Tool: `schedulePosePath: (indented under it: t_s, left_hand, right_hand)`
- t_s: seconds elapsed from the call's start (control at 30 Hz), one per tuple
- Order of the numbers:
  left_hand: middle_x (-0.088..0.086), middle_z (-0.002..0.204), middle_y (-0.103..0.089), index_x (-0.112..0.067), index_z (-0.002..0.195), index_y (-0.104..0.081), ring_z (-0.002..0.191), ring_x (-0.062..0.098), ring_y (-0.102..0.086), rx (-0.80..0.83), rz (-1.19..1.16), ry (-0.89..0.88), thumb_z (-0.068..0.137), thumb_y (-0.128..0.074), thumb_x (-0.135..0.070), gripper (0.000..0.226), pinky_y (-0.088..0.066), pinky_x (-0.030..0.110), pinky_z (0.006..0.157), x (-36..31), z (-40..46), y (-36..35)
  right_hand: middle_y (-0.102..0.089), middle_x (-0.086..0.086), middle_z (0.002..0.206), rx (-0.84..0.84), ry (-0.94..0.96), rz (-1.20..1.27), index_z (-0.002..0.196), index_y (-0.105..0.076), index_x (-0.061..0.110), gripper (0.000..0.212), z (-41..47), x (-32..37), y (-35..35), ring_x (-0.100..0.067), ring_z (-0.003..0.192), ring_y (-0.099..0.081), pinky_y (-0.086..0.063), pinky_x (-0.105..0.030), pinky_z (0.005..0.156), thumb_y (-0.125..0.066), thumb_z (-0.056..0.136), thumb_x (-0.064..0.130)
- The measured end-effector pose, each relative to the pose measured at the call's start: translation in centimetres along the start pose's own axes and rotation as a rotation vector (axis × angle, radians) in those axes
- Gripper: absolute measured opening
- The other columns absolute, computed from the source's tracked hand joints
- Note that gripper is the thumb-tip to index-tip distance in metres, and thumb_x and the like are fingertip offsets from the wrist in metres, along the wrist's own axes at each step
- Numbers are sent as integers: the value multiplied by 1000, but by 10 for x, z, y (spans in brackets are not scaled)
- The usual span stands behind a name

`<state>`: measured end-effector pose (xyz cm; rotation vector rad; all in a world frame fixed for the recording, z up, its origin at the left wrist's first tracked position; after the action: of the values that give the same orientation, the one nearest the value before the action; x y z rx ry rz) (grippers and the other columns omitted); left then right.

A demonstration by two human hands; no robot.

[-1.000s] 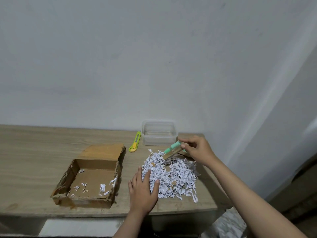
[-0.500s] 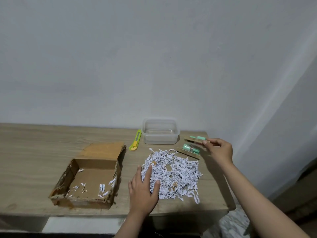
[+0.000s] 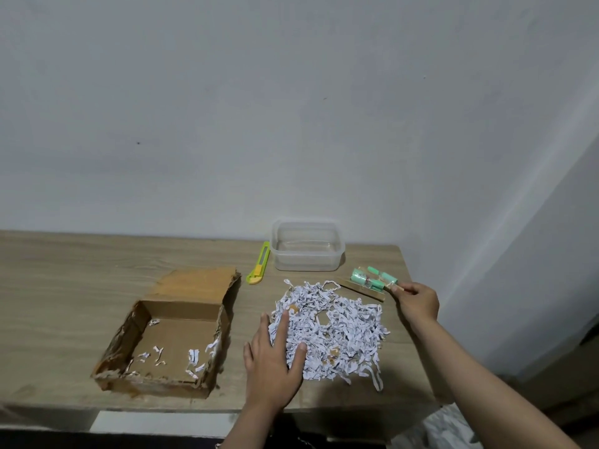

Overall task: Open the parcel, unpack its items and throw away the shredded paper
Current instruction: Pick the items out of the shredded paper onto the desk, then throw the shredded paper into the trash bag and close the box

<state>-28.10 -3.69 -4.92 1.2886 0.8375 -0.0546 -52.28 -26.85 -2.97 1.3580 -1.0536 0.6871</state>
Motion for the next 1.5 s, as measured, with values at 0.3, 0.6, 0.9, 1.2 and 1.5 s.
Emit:
schedulePosePath:
  t_s: [0.3,0.6,0.9,1.2,1.5]
  left_hand:
    - [6,159,-5,-55,141,-2,145,24,-7,-55,-55,-33,83,-20,-68,62,-12,48,115,-4,-4,6]
    - [-1,159,-2,-54,142,-6,144,25,-11,-13,23,-213,84,-29,-66,62,-16,57,113,-13,-11,3]
    - [-6,126,-49,-52,134,-29,118,18,-48,25,-178,-250,82,-48,-57,55,-40,45,98,-5,-7,5]
    - [-6,158,4,-38,145,-18,146,19,1,-129,-315,-102,67,-48,-76,92,-22,47,110,4,-1,30]
    - [-7,150,-34,-33,144,-28,140,11,-25,104,-294,-54,88,-19,-60,63,-7,45,118,-29,32,-7]
  right_hand:
    - [-66,-14,104,-71,215,-126,101,-70,9,23,-30,24,13,-24,89,-61,-44,-27,81,-58,86,21]
    - [-43,11,124,374,471,-269,128,-51,34,50,-148,13,-35,-6,117,-40,-41,-30,98,-61,82,47]
    - [-39,10,128,435,571,-185,123,-54,31,38,-178,3,-61,-7,123,-44,-43,-29,101,-60,86,31]
    - [-13,7,149,211,416,-197,142,-17,45,83,-140,2,-37,-22,140,-14,-34,-50,108,-58,73,66]
    - [-34,15,147,367,372,-49,141,-32,36,49,-152,14,-87,-4,139,-25,-26,-30,114,-42,94,45]
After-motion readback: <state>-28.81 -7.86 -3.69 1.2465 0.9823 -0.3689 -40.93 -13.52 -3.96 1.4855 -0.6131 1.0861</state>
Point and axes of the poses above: each hand's wrist, its own z-axis towards the middle knuckle, its own y-axis out of the back of the hand, x = y × z, the point moved 6 cm from there along z, towards the middle knuckle
